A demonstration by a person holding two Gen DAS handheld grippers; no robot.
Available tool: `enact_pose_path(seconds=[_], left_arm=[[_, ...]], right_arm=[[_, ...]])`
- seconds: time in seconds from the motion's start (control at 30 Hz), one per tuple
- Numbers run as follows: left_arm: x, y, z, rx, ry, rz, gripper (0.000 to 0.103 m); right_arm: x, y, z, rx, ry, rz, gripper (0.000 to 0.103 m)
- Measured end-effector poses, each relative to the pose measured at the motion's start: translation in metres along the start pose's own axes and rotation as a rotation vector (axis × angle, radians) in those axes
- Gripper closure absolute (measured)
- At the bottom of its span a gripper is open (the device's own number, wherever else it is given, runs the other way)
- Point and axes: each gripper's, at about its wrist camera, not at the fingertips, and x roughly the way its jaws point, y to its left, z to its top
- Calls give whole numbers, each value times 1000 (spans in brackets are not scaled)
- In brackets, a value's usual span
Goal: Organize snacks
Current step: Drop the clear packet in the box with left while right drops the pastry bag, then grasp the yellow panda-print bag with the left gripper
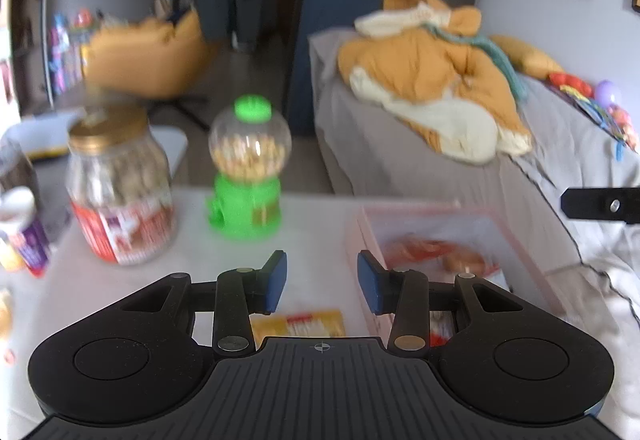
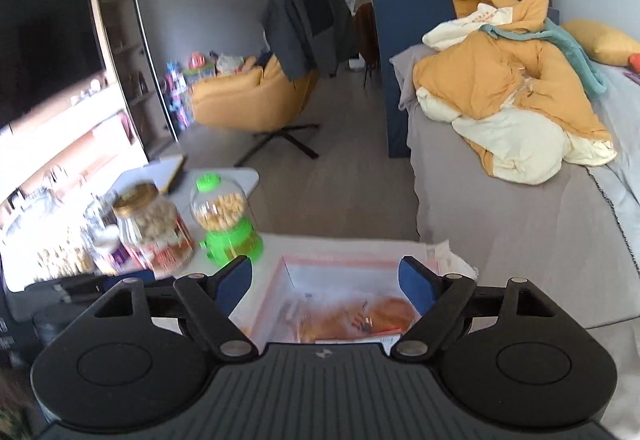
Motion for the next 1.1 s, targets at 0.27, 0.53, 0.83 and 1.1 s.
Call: enact_pose_path(seconds=[0.27, 0.53, 0.83, 1.1], left_arm=[[42, -9, -31, 96, 161, 13, 59], [54, -27, -59, 343, 171, 92, 53], [67, 19, -44, 85, 245, 155, 26], [78, 14, -51, 88, 273, 128, 27]], right_arm=[[39, 26, -31, -67, 122, 13, 22], [52, 29, -62, -96, 201, 28, 22], [49, 16, -80, -57, 224, 64, 22], [37, 25, -88, -116, 183, 67, 22]])
